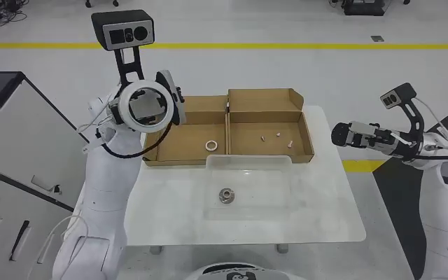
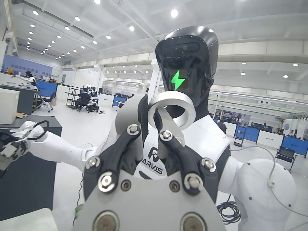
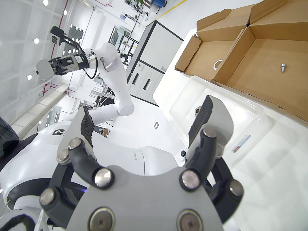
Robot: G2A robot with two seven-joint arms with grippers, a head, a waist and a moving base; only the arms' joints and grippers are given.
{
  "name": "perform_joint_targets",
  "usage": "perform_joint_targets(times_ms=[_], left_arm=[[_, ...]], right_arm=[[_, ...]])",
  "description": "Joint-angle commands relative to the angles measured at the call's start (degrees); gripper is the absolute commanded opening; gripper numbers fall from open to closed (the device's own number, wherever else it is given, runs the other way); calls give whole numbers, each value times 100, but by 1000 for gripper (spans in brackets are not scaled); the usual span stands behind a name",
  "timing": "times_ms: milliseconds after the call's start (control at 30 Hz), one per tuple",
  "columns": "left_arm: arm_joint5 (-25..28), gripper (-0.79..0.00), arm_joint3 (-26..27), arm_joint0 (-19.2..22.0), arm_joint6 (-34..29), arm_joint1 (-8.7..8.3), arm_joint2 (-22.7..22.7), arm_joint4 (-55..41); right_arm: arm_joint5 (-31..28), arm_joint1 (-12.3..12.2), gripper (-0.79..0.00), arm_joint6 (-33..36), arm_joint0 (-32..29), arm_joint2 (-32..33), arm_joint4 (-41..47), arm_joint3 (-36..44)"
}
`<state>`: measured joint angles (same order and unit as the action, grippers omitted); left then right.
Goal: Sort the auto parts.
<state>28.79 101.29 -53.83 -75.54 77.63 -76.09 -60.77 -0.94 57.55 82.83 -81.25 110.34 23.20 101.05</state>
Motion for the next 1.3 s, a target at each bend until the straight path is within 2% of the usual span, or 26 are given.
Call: perform_joint_targets(times_ms=[0, 533, 633, 967, 1267], left_arm=[[-34, -785, -10, -6, -32, 42, -30, -90], [-96, -785, -38, 11, -95, 68, -81, 51], [-239, -785, 94, -74, 90, 45, -112, 399], [-811, -785, 175, -200, -22, -138, -289, 2722], [-1301, -785, 153, -170, -281, -312, -214, 4703]], right_arm=[[0, 0, 0, 0, 0, 0, 0, 0], [0, 0, 0, 0, 0, 0, 0, 0], [0, 0, 0, 0, 0, 0, 0, 0], [0, 0, 0, 0, 0, 0, 0, 0], [0, 0, 0, 0, 0, 0, 0, 0]])
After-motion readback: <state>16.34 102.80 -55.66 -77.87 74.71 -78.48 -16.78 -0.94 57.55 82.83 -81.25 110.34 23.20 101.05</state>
